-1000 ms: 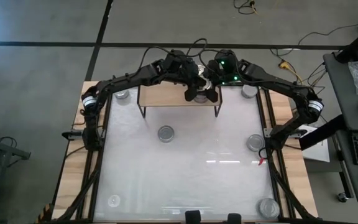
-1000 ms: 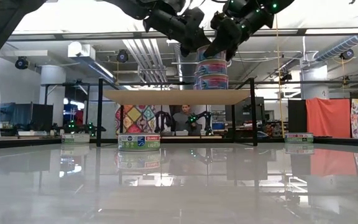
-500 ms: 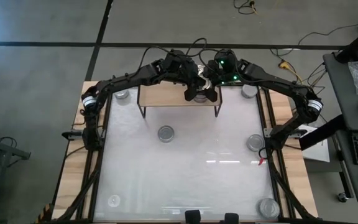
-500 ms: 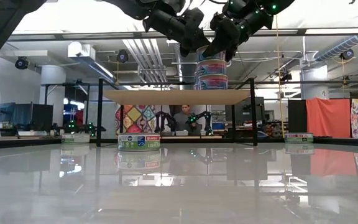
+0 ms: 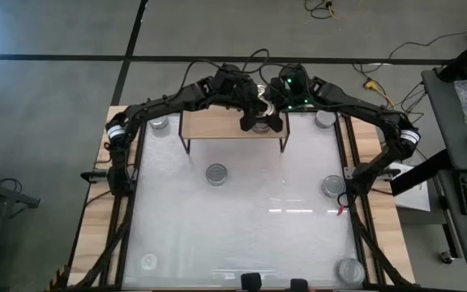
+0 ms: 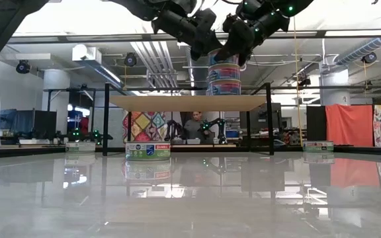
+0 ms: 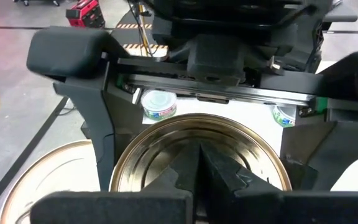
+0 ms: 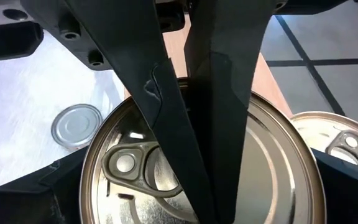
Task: Stack canned seafood by type on shelf
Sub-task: Stack the blue-pink tuna can on top of the other blue-pink tuna can on the shelf
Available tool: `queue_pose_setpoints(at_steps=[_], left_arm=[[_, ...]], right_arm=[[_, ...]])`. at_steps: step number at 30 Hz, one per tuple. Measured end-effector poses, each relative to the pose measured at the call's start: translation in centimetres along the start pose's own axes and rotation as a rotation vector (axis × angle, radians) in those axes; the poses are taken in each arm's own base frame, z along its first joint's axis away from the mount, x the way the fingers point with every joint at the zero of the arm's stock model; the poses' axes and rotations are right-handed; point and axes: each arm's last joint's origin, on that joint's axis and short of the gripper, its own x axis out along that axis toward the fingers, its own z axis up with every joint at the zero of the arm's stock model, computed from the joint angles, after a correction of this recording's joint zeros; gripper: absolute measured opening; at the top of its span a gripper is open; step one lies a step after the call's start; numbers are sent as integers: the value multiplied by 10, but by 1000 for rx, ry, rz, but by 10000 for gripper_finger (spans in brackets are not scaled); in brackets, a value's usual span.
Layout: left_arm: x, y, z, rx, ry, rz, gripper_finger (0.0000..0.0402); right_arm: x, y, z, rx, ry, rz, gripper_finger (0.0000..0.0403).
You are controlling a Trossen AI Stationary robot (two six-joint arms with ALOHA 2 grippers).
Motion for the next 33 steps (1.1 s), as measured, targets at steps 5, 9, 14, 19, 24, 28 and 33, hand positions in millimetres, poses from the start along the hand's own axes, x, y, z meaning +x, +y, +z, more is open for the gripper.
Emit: queue_pose_setpoints(at_steps=[5,9,14,19,24,28,33], left_arm=[[0,0,0,0,0,1,0],[0,0,0,0,-1,2,0],[0,0,0,1,0,5,0],[0,0,0,2,-2,6,0],[0,0,0,2,-2,6,0],[0,0,0,2,-2,6,0],[0,0,0,1,-2,6,0]], right_arm=[[1,-1,-2,15,4,20,400],[1,-2,-2,23,22,-17,400],[1,-2,-1,10,14,-27,400],[1,-3,-1,-20,9,-36,400],[1,-3,0,-8,7,-39,400],[1,-3,-1,11,8,-39,400],[1,-3,-1,23,10,-38,400]])
